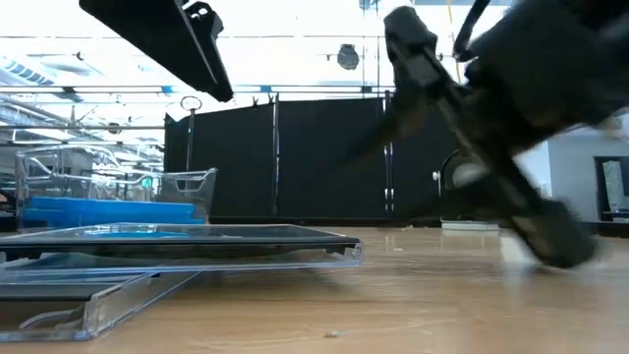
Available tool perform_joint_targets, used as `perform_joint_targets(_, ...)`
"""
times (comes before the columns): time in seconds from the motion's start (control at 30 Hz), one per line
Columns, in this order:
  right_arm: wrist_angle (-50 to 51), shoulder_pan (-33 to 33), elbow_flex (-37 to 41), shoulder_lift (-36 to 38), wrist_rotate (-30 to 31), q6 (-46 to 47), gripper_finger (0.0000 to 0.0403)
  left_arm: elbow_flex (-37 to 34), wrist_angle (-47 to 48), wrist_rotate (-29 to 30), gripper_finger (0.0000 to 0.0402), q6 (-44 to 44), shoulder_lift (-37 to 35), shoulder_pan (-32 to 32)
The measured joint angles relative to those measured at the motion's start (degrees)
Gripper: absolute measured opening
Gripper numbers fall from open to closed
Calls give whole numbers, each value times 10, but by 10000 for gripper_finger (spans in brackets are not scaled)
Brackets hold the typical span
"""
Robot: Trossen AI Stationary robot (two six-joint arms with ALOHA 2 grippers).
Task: Pick & place jewel cases by type
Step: Put the top black CD case into the bottom transparent bin
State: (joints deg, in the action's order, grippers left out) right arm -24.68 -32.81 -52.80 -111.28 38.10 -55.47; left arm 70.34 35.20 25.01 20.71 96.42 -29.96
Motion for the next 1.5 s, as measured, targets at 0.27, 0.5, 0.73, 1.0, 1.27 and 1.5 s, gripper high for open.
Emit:
perform_joint_targets(0.27,332,-39,-164,-31,-25,124,215,0,11,12,257,34,0,-10)
perform_joint_targets(0.5,290,-35,-182,-63,-46,114,215,0,28,16,257,49,0,-11)
perform_joint_targets(0.73,188,-28,-184,-91,-39,97,215,0,28,16,257,54,0,-12)
perform_joint_targets(1.0,187,1,-183,-94,-45,177,215,0,28,18,257,55,0,-13)
perform_joint_targets(1.27,186,3,-182,-95,-95,183,215,0,32,6,257,80,0,-15)
perform_joint_targets(1.5,167,20,-182,-95,-114,220,192,0,32,15,257,87,0,-17)
